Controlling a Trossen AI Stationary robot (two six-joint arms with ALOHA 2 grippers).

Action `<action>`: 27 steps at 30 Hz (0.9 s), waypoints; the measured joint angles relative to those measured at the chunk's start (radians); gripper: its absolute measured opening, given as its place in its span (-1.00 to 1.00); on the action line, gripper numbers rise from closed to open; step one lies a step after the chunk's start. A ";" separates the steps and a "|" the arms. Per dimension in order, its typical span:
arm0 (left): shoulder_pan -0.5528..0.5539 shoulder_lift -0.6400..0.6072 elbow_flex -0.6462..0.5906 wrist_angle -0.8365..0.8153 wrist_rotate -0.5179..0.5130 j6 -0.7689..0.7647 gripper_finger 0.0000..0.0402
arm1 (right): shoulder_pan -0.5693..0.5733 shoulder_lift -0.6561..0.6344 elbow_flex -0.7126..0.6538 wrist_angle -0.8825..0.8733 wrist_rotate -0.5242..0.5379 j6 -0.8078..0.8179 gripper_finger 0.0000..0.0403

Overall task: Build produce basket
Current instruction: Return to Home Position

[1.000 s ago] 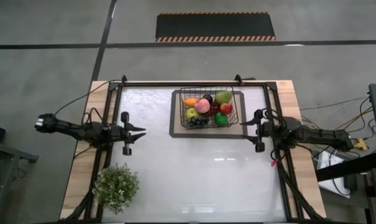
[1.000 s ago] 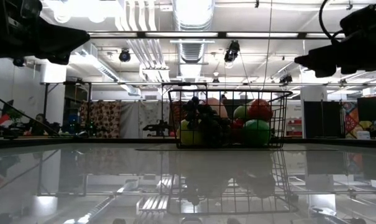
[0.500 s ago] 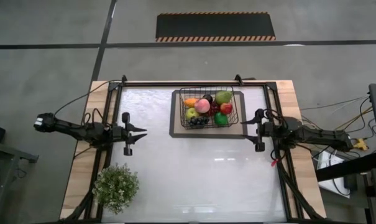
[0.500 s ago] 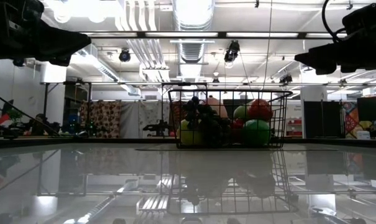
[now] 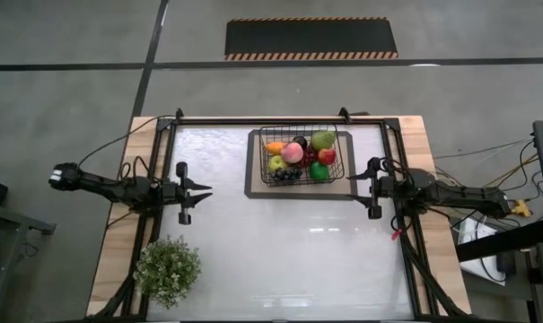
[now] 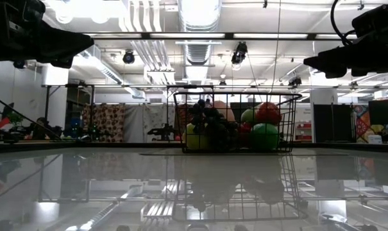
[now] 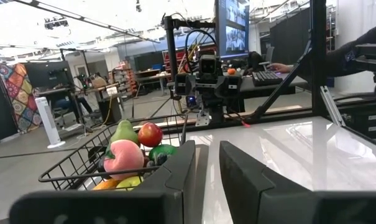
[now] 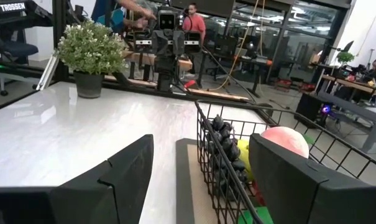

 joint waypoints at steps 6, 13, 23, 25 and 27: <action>0.000 0.000 0.000 0.000 0.000 0.000 -0.72 | 0.000 0.002 0.000 0.000 0.000 0.000 0.27; 0.000 0.000 0.000 0.000 0.000 0.000 -0.72 | 0.000 0.002 0.000 0.000 0.000 0.000 0.25; 0.000 0.000 0.000 0.000 0.000 0.000 -0.72 | 0.000 0.002 0.000 0.000 0.001 0.001 0.24; 0.000 0.000 0.000 0.000 0.000 0.000 -0.72 | 0.000 0.002 0.001 0.000 0.001 0.001 0.25; 0.000 0.000 0.000 0.000 0.000 0.000 -0.72 | 0.000 0.002 0.000 0.001 0.001 0.001 0.26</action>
